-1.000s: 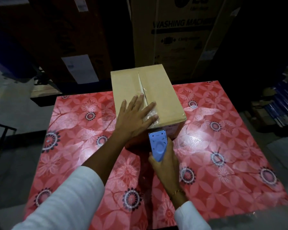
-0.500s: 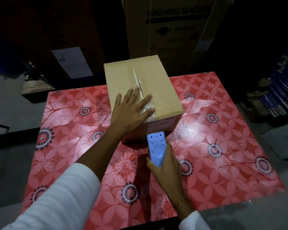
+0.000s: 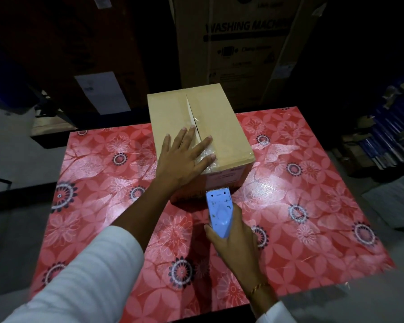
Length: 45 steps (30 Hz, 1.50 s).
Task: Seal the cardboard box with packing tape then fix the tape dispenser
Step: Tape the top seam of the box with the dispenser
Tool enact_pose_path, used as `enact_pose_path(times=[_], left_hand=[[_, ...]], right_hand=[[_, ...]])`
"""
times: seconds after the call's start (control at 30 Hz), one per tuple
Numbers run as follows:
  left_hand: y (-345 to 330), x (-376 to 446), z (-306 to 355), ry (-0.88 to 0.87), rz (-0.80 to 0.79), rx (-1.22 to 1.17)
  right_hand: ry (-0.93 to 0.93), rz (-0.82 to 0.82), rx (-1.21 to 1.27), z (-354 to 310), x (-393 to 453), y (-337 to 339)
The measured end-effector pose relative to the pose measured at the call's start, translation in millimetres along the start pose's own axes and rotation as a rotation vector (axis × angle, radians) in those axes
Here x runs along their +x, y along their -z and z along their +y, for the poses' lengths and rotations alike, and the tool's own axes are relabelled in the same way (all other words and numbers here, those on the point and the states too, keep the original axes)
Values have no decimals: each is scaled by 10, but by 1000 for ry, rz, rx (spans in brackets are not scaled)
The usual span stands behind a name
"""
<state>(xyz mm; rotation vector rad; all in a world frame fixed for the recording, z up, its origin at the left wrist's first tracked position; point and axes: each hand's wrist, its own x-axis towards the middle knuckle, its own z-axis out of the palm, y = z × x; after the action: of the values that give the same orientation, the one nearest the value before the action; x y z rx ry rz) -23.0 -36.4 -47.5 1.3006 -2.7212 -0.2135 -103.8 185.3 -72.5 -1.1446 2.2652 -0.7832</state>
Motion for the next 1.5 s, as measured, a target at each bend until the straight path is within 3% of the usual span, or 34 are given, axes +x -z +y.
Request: enact_pose_path(times=[0.67, 0.93, 1.5], left_hand=[[-30, 20, -25, -14, 18, 9], [-39, 23, -24, -3, 17, -2], [14, 3, 4, -5, -3, -1]], right_hand=[[33, 56, -13, 60, -135, -35], [-38, -49, -11, 172, -230, -20], [-4, -75, -71, 177, -112, 67]])
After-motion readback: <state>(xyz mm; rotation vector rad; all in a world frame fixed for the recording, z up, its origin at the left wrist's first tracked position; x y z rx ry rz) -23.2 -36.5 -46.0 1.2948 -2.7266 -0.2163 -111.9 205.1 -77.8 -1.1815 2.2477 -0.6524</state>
